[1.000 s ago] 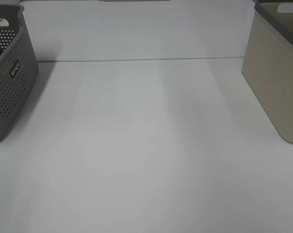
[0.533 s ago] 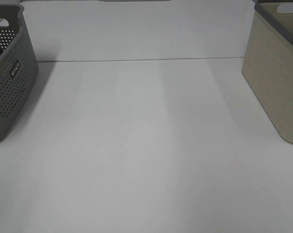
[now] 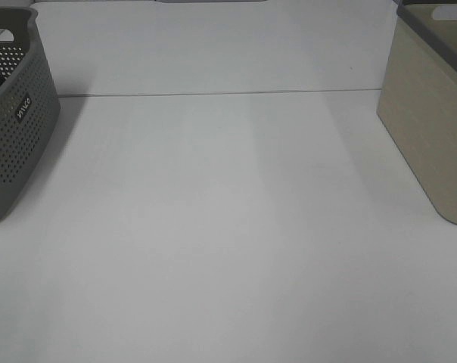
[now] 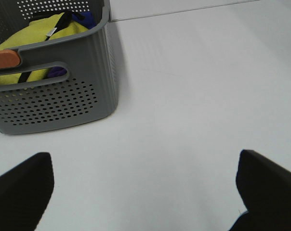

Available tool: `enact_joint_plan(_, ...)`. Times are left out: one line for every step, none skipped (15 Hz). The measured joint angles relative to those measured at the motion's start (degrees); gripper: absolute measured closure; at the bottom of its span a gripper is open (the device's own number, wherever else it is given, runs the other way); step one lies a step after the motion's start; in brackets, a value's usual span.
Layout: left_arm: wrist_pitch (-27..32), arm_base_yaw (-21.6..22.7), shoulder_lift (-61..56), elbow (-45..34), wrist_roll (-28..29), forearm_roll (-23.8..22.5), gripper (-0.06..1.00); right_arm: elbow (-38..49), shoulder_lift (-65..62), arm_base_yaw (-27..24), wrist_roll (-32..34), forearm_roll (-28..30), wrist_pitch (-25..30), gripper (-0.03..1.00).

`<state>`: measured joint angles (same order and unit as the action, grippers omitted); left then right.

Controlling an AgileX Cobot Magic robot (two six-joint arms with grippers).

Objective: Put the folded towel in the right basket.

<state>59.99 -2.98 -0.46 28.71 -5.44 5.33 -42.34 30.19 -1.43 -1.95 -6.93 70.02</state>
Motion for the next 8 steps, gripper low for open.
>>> enact_joint_plan(0.0, 0.0, 0.0, 0.0, 0.0, 0.0, -0.03, 3.1, -4.9, 0.0, -1.4, 0.5, 0.1, 0.41)
enact_joint_plan(0.0, 0.0, 0.0, 0.0, 0.0, 0.0, -0.03, 5.9, -10.0, 0.0, -2.8, 1.0, 0.0, 0.41)
enact_joint_plan(0.0, 0.0, 0.0, 0.0, 0.0, 0.0, -0.03, 8.1, -14.8, 0.0, -3.6, 1.1, -1.1, 0.41)
enact_joint_plan(0.0, 0.0, 0.0, 0.0, 0.0, 0.0, -0.03, 10.1, -18.6, 0.0, -4.2, 1.2, -2.8, 0.41)
enact_joint_plan(0.0, 0.0, 0.0, 0.0, 0.0, 0.0, -0.03, 11.5, -22.0, 0.0, -4.4, 1.3, -4.7, 0.41)
enact_joint_plan(0.0, 0.0, 0.0, 0.0, 0.0, 0.0, -0.03, 12.5, -25.3, 0.0, -4.5, 1.3, -6.9, 0.41)
enact_joint_plan(0.0, 0.0, 0.0, 0.0, 0.0, 0.0, -0.03, 12.8, -26.6, 0.0, -4.5, 1.3, -7.5, 0.41)
enact_joint_plan(0.0, 0.0, 0.0, 0.0, 0.0, 0.0, -0.03, 13.1, -28.6, 0.0, -4.6, 1.3, -7.8, 0.41)
